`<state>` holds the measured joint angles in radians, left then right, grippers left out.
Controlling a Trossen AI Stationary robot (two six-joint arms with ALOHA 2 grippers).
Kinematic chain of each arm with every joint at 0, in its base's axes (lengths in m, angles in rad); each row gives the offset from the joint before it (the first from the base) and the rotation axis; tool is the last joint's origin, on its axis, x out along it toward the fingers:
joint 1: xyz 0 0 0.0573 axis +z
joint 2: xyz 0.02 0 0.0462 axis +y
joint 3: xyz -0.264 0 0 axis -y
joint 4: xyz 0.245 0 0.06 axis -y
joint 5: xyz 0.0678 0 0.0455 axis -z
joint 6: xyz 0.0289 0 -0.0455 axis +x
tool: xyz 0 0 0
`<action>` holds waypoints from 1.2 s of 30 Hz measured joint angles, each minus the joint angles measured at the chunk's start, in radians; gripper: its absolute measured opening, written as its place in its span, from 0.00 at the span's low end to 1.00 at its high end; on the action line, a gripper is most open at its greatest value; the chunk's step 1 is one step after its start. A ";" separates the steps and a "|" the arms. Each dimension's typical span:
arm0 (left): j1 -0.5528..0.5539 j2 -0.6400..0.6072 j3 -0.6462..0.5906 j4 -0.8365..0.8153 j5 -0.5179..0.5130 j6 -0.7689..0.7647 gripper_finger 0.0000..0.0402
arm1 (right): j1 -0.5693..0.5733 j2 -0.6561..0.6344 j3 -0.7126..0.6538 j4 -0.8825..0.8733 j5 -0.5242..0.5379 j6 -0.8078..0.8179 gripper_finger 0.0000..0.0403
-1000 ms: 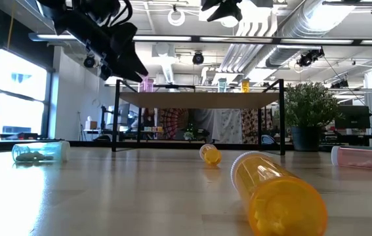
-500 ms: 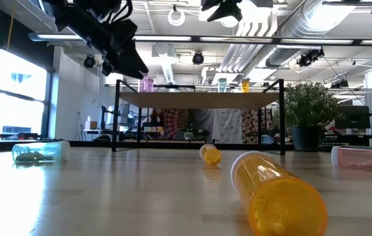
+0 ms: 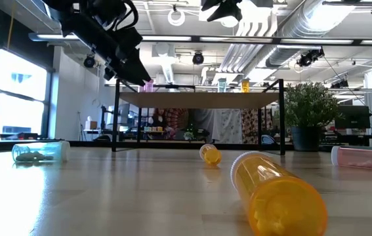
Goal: Pick and place medicine bottles onto shelf by color
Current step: Put the top violet pill bottle aligned with the other violet pill bottle on the shelf
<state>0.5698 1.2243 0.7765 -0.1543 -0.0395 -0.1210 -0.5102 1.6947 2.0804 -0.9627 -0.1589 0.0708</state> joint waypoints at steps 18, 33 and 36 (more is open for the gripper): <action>0.013 0.001 0.000 0.038 -0.022 0.020 0.46 | 0.000 0.000 0.000 0.000 -0.002 0.000 0.47; 0.007 0.001 -0.001 0.039 0.036 -0.001 0.46 | 0.000 0.000 0.000 -0.016 -0.003 0.028 0.47; -0.003 -0.008 -0.001 0.027 0.028 -0.007 0.46 | 0.000 0.000 0.000 -0.028 -0.008 0.051 0.47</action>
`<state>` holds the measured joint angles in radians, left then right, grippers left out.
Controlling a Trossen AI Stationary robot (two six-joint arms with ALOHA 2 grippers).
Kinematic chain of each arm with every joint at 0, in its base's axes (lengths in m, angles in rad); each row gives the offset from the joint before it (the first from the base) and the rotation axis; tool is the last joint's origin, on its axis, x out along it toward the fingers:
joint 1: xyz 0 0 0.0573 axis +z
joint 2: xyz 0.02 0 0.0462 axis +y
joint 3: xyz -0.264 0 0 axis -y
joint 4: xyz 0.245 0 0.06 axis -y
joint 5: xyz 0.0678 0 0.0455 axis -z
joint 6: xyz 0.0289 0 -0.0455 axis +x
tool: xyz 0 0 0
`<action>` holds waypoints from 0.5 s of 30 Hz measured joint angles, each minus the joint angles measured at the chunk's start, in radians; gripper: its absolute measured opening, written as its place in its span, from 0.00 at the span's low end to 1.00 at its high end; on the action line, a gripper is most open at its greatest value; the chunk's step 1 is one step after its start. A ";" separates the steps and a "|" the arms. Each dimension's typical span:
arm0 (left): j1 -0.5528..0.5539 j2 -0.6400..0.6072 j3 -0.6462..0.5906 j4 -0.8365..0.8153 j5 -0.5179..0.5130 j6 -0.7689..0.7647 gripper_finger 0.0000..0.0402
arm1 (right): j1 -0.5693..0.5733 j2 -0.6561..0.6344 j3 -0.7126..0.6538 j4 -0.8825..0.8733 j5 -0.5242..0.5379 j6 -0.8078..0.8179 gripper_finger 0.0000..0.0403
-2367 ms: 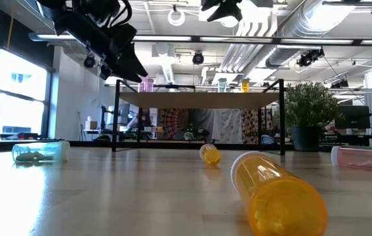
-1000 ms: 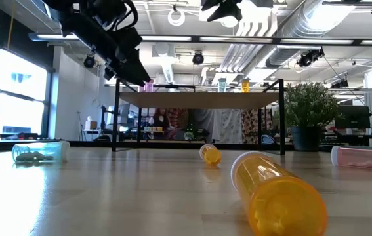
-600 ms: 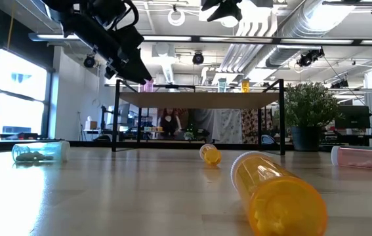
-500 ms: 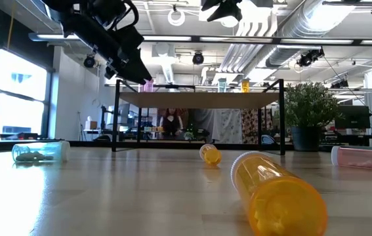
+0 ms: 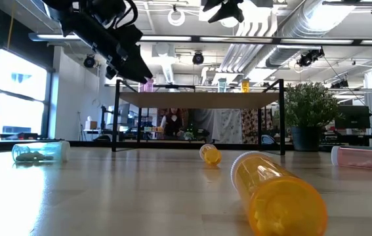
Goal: Pick and place medicine bottles onto shelf by color
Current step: Put the top violet pill bottle aligned with the other violet pill bottle on the shelf
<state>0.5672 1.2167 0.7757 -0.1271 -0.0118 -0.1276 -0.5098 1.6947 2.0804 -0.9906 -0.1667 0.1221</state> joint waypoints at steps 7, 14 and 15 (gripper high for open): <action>0.000 -0.089 0.000 -0.065 -0.003 0.000 0.46 | 0.000 0.000 0.000 -0.014 0.000 0.012 0.47; 0.001 -0.184 0.000 -0.175 -0.069 0.067 0.46 | 0.000 0.000 0.000 -0.014 0.000 0.012 0.47; 0.001 -0.190 0.000 -0.184 -0.083 0.082 0.46 | 0.000 0.000 0.000 -0.014 0.000 0.012 0.47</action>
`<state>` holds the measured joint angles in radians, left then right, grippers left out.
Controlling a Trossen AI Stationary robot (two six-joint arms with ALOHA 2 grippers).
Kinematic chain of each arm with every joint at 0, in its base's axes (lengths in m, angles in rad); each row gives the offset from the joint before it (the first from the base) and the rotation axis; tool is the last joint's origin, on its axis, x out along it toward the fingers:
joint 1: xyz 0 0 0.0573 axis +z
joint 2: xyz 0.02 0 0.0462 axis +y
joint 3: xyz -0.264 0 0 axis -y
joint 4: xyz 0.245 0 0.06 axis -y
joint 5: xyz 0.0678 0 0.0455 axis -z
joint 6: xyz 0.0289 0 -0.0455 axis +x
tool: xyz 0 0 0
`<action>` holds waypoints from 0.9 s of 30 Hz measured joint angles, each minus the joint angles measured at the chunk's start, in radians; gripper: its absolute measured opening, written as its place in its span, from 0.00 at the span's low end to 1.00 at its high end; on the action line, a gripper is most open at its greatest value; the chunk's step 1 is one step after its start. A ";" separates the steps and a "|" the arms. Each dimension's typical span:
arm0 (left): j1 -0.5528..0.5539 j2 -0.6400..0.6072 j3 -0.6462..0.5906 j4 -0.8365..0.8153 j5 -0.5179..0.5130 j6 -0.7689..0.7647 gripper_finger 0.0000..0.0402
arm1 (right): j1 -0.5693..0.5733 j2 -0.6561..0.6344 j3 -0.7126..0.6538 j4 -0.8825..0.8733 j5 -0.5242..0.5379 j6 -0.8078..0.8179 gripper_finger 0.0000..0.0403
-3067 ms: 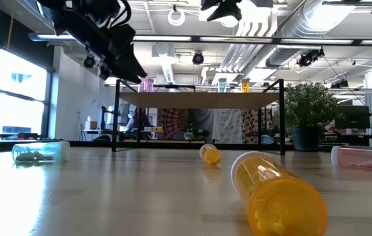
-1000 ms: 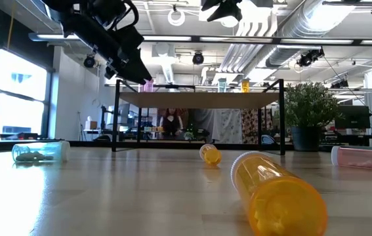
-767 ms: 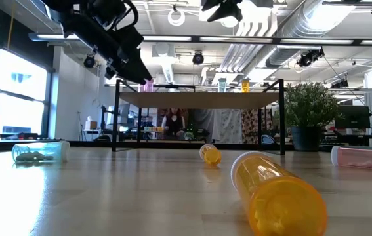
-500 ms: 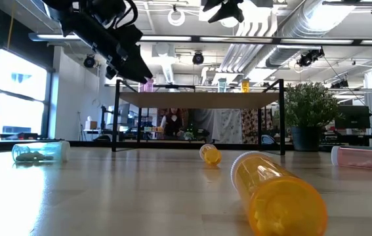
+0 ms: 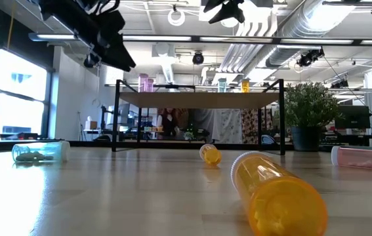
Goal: Pick and place medicine bottles onto shelf by color
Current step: Put the top violet pill bottle aligned with the other violet pill bottle on the shelf
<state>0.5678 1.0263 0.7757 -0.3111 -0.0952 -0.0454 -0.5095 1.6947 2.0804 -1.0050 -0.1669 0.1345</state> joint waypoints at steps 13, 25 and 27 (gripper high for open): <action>0.029 0.062 0.000 0.033 -0.049 0.078 0.46 | 0.000 0.000 0.000 0.000 0.000 -0.003 0.47; 0.028 0.133 0.000 0.118 -0.047 0.075 0.46 | 0.000 0.000 0.000 0.000 0.000 -0.015 0.47; 0.028 0.141 0.000 0.127 -0.046 0.075 0.46 | 0.000 0.000 0.000 0.000 0.000 -0.015 0.47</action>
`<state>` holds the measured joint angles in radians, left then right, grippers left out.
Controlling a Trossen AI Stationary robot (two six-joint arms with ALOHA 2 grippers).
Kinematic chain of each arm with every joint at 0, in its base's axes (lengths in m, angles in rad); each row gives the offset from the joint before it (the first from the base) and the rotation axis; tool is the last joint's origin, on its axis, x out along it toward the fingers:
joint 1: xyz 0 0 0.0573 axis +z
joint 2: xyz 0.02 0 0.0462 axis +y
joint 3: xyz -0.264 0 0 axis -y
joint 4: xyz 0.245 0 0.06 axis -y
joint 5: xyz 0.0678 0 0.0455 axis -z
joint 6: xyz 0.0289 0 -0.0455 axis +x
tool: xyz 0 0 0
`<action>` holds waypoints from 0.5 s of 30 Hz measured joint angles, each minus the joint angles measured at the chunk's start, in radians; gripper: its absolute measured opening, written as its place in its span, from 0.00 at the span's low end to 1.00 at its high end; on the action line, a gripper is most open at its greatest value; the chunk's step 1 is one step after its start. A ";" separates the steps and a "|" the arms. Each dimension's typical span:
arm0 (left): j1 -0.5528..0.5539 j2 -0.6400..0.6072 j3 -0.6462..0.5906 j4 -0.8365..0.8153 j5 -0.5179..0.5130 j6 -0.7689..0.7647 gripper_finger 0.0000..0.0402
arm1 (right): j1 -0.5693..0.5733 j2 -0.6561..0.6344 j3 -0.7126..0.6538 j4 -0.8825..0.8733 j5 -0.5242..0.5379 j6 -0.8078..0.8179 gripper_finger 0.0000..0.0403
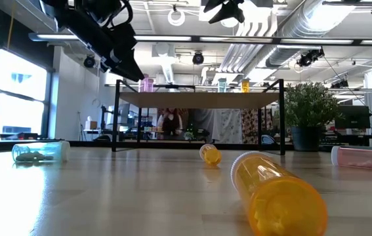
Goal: Pick and place medicine bottles onto shelf by color
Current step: Put the top violet pill bottle aligned with the other violet pill bottle on the shelf
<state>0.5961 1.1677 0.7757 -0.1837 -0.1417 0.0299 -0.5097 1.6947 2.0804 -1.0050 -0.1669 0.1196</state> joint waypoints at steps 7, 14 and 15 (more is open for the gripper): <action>0.000 0.003 0.000 0.003 0.002 0.000 0.46 | 0.000 0.000 0.000 0.000 0.000 0.000 0.47; 0.000 0.003 0.000 0.003 0.028 0.000 0.46 | 0.000 0.000 0.000 0.000 0.000 0.003 0.47; 0.000 0.003 0.000 0.003 0.030 0.000 0.46 | 0.000 0.000 0.000 0.000 0.000 0.003 0.47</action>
<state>0.5960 1.1702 0.7757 -0.1807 -0.1121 0.0299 -0.5095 1.6947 2.0804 -1.0050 -0.1669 0.1226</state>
